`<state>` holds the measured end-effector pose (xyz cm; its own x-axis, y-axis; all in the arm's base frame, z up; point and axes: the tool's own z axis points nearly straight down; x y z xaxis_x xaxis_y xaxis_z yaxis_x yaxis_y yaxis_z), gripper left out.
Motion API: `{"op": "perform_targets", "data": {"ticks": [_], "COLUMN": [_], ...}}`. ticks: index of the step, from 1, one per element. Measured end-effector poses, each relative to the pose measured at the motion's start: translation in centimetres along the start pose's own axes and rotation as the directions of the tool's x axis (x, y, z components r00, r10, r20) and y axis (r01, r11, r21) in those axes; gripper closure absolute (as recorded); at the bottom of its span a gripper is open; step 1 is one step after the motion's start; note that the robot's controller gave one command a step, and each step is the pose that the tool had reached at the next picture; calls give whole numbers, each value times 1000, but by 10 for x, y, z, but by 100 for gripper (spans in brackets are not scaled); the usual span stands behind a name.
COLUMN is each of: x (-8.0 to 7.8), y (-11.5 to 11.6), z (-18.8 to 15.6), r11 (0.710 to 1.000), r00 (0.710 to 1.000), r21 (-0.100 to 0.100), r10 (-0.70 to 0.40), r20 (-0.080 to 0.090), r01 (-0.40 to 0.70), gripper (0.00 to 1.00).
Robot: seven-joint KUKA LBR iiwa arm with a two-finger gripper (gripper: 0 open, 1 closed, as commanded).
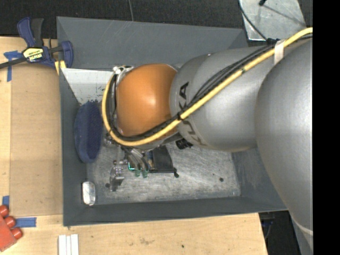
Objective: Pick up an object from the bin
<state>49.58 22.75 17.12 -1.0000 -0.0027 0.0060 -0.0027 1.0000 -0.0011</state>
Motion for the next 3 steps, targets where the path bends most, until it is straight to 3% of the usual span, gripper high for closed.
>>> {"op": "perform_targets", "data": {"ticks": [1,2,3], "x": [-15,-29,-32], "y": [-100,-151,-149], "z": [42,95,91], "r11": [998,999,999], "r00": [998,999,999], "r21": [4,-2,-4], "r10": [-67,37,36], "r20": [4,10,20], "r01": [67,-37,-36], "gripper": [0,0,100]}}
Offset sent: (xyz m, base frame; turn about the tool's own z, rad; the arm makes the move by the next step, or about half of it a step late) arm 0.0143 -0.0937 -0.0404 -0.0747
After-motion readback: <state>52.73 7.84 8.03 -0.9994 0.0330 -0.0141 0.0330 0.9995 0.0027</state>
